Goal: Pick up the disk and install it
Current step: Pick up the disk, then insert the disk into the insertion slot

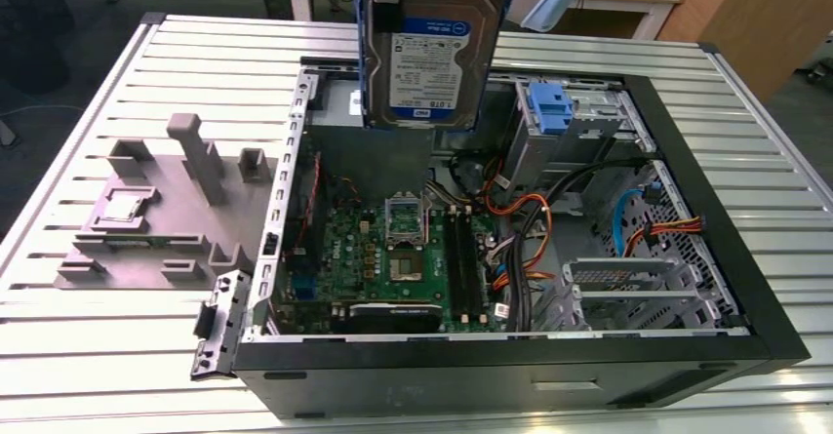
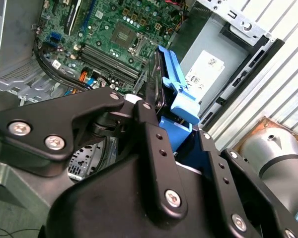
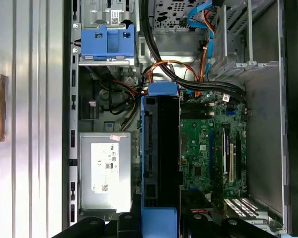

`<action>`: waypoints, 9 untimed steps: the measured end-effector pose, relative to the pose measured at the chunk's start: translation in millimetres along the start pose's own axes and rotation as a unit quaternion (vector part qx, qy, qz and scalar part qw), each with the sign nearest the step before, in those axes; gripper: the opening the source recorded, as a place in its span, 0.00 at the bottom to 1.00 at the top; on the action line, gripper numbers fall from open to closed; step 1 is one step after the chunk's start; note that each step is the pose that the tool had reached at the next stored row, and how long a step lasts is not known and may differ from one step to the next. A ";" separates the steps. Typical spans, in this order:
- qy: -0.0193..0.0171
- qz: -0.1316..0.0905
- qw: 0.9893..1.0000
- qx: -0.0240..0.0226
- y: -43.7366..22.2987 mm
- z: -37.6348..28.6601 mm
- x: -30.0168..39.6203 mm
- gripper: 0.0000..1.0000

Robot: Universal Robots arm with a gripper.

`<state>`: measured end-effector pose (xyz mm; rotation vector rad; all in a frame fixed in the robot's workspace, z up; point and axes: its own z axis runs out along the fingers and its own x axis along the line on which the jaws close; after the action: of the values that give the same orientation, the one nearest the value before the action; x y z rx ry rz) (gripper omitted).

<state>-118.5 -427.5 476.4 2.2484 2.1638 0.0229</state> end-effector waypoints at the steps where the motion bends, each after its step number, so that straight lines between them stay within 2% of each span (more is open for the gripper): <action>1: 0.000 0.000 1.000 0.000 0.0 0.0 0.0 0.37; 9: 0.000 0.000 1.000 0.000 1.1 0.5 -0.1 0.37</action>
<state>-117.4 -427.7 476.0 2.2484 2.1638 0.0228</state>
